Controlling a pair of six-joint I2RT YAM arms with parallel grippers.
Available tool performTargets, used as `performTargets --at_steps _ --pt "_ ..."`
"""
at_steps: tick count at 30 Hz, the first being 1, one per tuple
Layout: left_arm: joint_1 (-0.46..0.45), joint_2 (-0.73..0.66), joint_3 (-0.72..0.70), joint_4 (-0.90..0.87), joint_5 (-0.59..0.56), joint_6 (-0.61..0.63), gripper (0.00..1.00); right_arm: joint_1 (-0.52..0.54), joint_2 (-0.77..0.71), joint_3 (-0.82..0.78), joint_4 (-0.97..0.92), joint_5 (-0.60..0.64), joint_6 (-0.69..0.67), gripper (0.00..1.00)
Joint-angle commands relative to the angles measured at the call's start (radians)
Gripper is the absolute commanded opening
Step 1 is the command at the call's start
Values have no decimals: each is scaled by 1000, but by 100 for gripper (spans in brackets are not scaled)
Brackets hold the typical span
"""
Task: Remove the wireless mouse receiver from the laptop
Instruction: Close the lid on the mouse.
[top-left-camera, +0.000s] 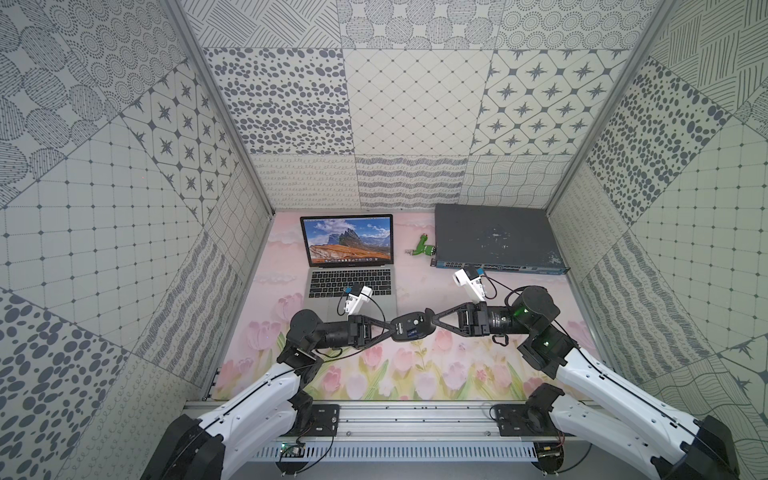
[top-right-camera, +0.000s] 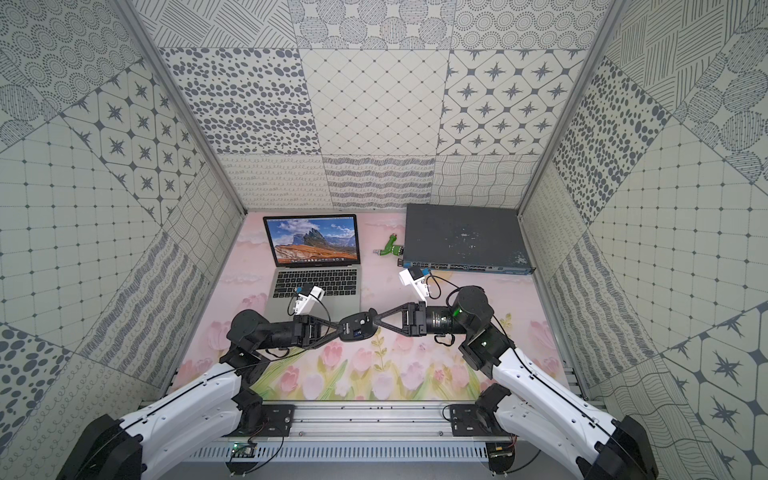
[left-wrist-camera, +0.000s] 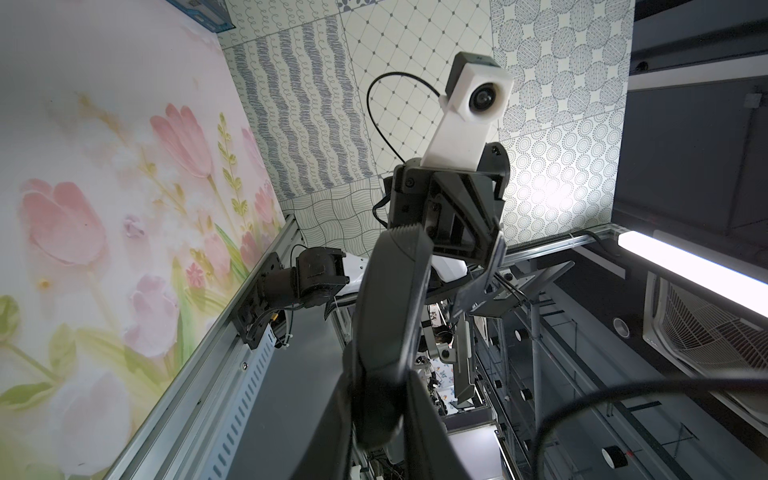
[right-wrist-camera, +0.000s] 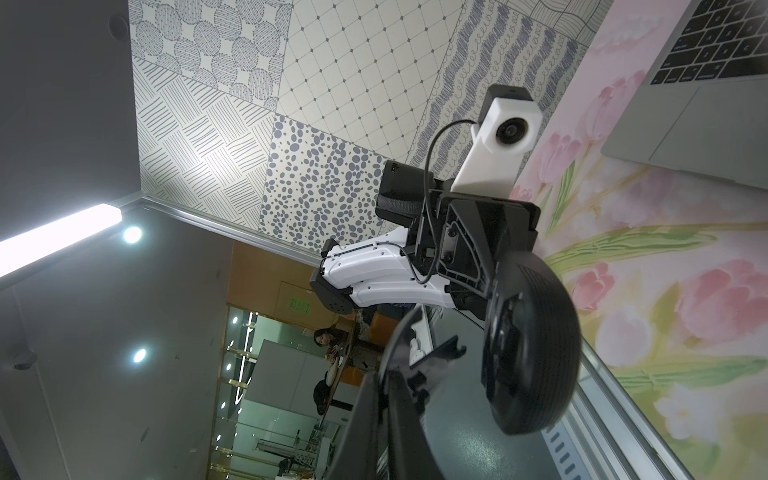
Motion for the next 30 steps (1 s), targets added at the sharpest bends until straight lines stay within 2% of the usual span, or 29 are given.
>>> performTargets --at_steps 1,30 --pt "4 -6 2 56 10 25 4 9 3 -9 24 13 -12 0" --pt "9 -14 -11 79 16 13 4 9 29 -14 -47 1 -83 0"
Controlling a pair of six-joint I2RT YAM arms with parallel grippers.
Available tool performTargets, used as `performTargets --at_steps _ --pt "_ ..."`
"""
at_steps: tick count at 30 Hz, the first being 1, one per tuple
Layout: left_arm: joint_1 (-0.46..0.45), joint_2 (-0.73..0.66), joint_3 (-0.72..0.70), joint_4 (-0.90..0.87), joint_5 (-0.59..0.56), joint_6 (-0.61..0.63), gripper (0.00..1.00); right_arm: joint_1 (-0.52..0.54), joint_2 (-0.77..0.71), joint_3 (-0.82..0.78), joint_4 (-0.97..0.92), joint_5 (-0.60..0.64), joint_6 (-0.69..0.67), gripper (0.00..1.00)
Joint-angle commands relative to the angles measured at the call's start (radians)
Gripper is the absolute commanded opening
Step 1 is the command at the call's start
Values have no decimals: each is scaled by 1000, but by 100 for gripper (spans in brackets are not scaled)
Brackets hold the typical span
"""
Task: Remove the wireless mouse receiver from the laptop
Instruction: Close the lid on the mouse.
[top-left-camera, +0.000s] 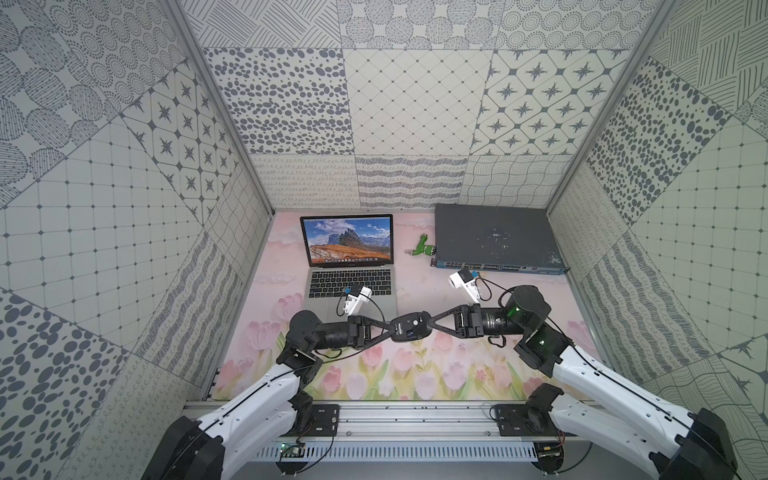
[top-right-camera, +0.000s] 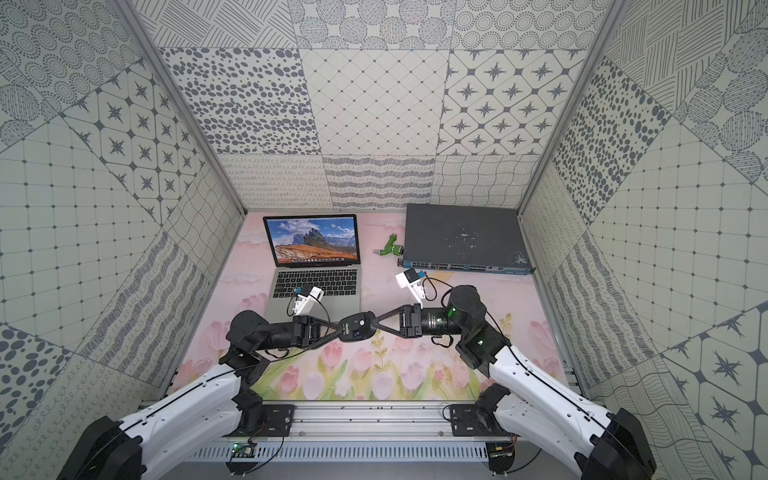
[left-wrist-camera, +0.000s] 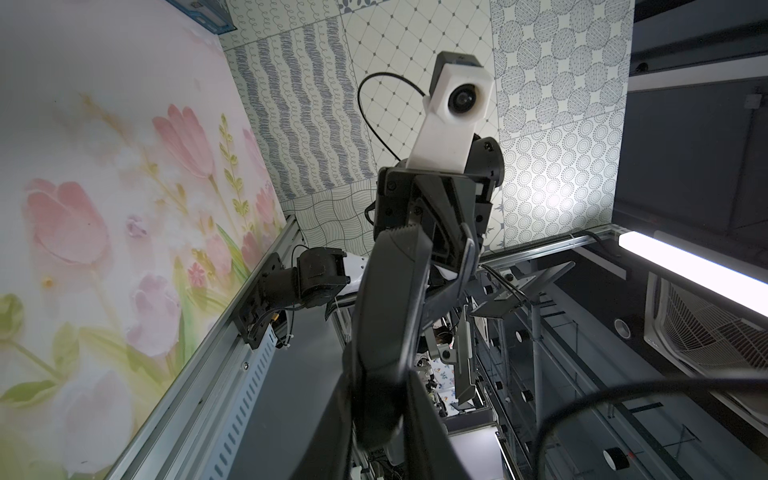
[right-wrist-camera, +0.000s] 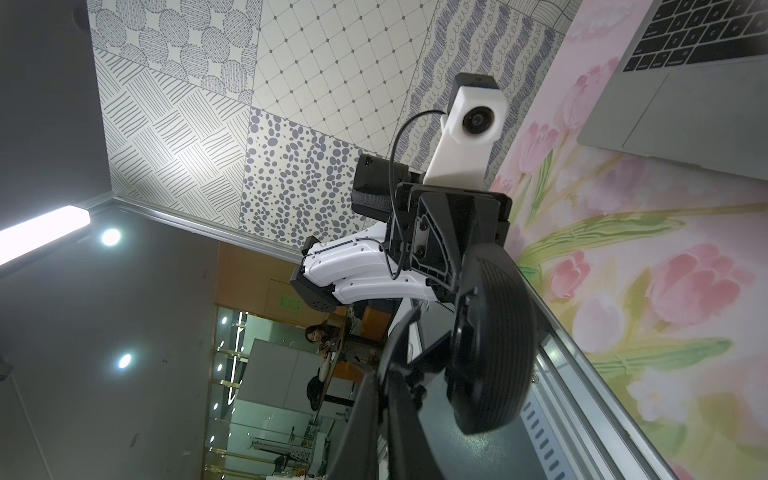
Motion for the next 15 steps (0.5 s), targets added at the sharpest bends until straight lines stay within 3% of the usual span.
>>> performTargets --at_steps 1,15 --pt "5 -6 -4 81 15 13 4 3 -2 -10 -2 -7 -22 0" --pt "9 -4 -12 83 22 14 4 -3 -3 4 -40 -15 -39 0"
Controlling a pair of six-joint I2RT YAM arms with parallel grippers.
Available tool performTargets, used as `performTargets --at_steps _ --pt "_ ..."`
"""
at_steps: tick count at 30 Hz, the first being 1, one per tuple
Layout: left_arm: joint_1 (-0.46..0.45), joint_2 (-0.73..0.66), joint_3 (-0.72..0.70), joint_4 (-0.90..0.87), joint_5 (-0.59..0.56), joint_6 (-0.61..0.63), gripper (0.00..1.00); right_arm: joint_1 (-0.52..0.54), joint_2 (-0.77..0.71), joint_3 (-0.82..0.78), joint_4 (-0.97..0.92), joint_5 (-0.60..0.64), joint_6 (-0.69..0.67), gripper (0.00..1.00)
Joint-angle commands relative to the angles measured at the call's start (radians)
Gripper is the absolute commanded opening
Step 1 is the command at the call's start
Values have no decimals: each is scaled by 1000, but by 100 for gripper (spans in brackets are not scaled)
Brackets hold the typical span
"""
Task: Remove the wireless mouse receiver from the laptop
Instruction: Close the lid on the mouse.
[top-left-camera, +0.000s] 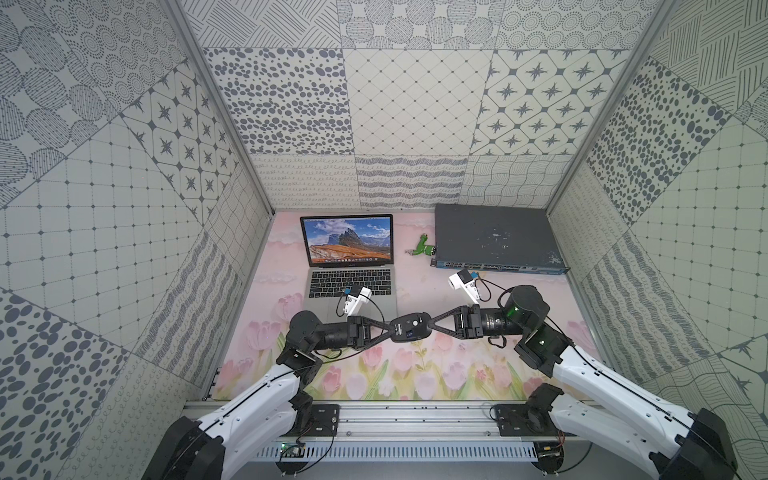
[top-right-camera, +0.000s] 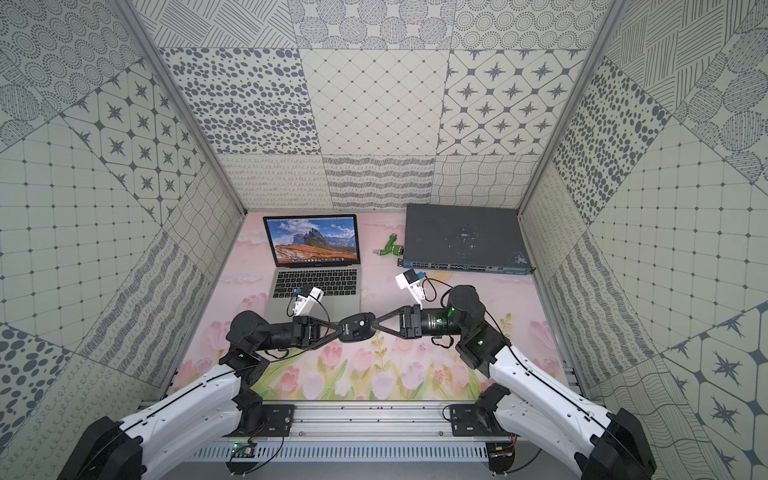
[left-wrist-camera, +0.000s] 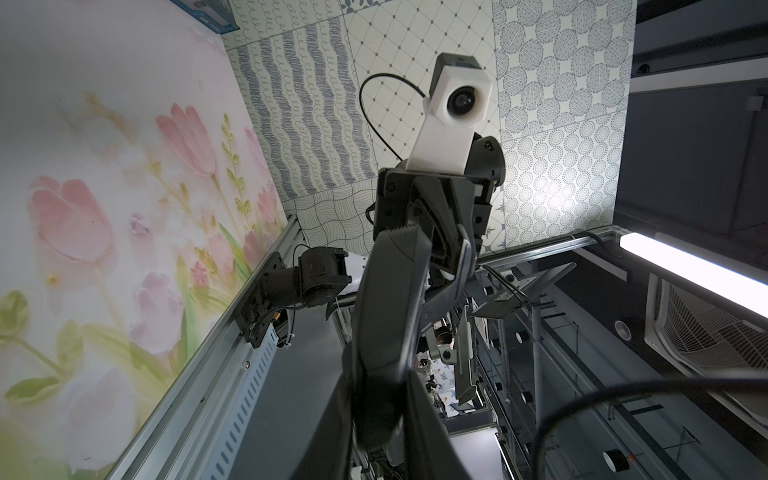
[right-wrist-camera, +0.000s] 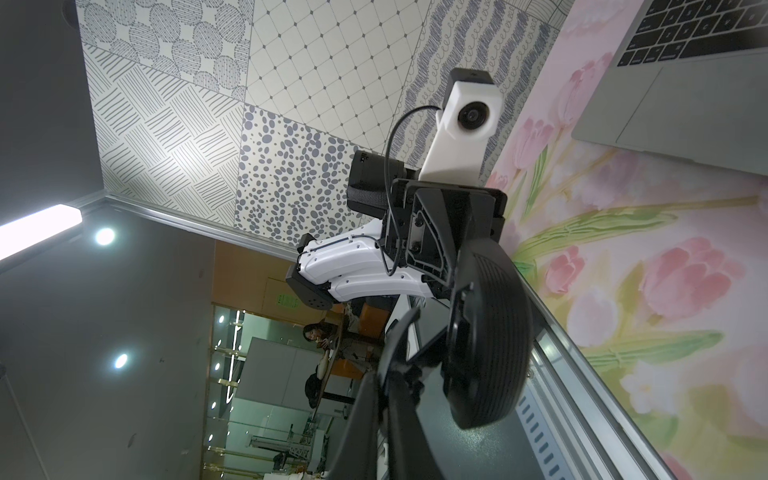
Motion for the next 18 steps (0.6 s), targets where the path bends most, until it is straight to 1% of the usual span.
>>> performTargets --at_steps 1,18 --pt "6 -6 -6 83 20 14 4 -2 -2 5 -13 -9 -21 0" --pt "7 -9 -6 81 29 13 4 -45 6 41 -20 -52 -29 0"
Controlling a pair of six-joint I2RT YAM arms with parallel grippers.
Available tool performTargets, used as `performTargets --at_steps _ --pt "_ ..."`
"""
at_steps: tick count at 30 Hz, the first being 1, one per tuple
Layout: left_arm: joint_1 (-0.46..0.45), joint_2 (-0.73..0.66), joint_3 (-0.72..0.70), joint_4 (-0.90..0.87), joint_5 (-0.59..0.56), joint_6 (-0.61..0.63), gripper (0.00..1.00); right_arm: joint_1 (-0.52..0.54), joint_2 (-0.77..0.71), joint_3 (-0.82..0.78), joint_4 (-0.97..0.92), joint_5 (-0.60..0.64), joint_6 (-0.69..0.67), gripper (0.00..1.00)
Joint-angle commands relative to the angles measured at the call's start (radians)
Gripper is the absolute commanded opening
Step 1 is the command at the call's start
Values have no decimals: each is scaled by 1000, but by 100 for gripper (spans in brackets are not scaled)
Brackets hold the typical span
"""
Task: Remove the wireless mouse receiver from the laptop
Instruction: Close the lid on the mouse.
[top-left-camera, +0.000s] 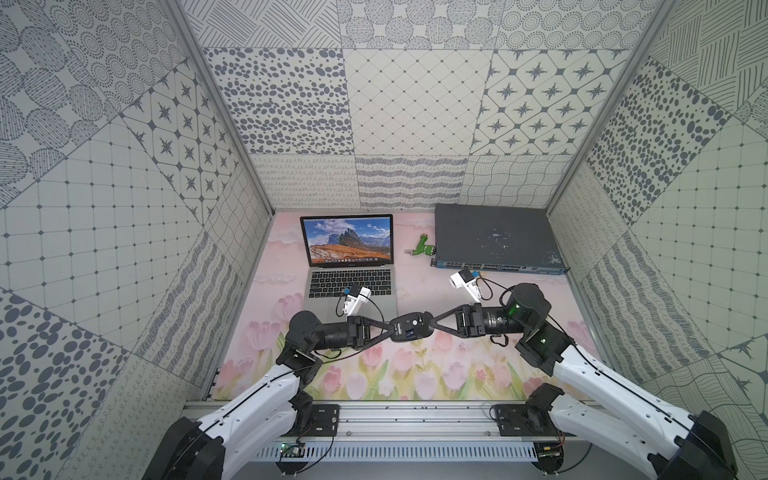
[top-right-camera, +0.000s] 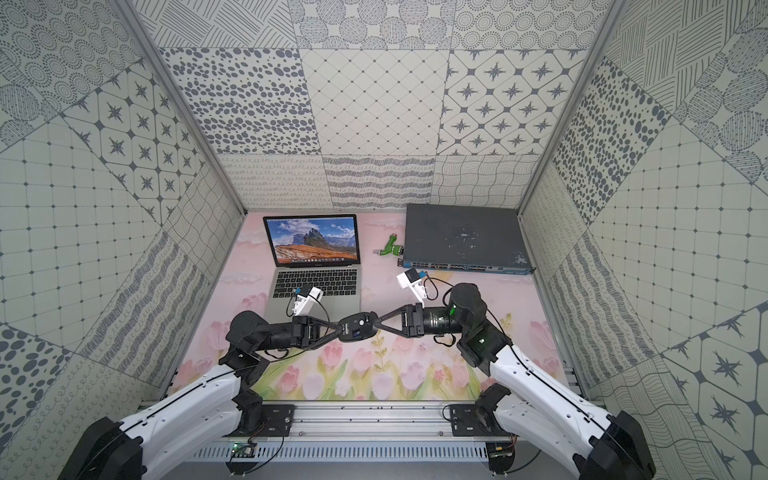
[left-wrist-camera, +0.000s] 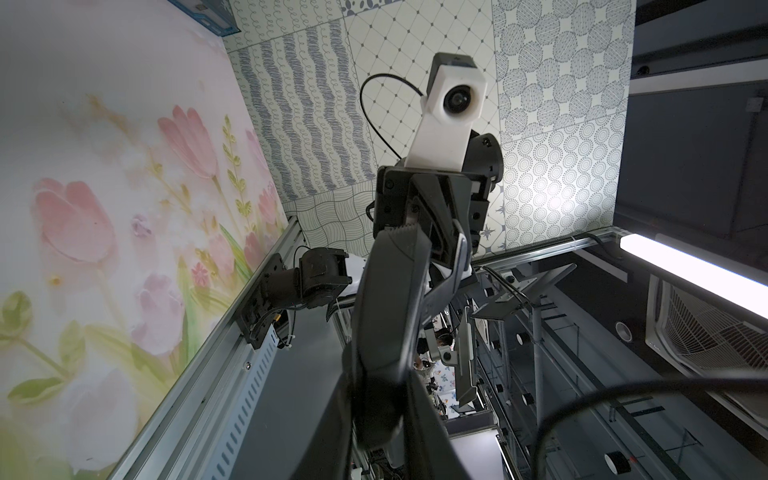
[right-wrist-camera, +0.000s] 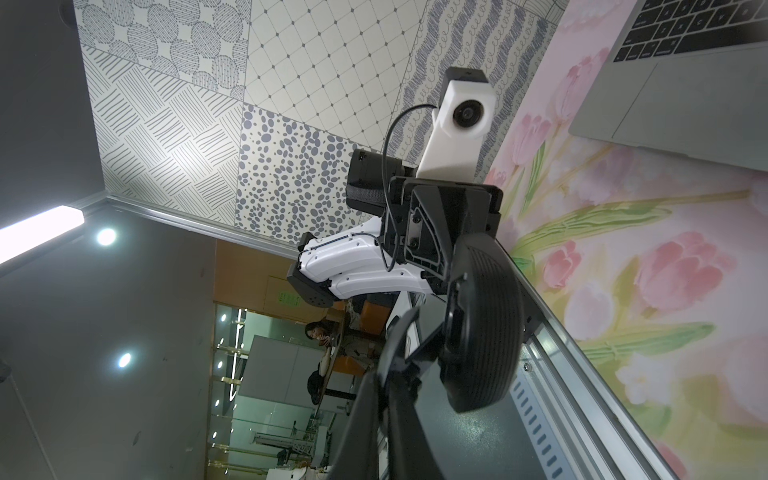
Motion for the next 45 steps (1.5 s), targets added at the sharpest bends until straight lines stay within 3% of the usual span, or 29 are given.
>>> performTargets --at_steps 1,17,45 --pt "3 -7 -3 81 28 12 4 -10 11 37 -2 -16 -29 0" --pt "3 -9 2 82 38 11 4 -13 106 72 -20 -63 -76 0" --pt "4 -2 -3 69 37 30 4 -39 126 135 -177 -53 -129 3"
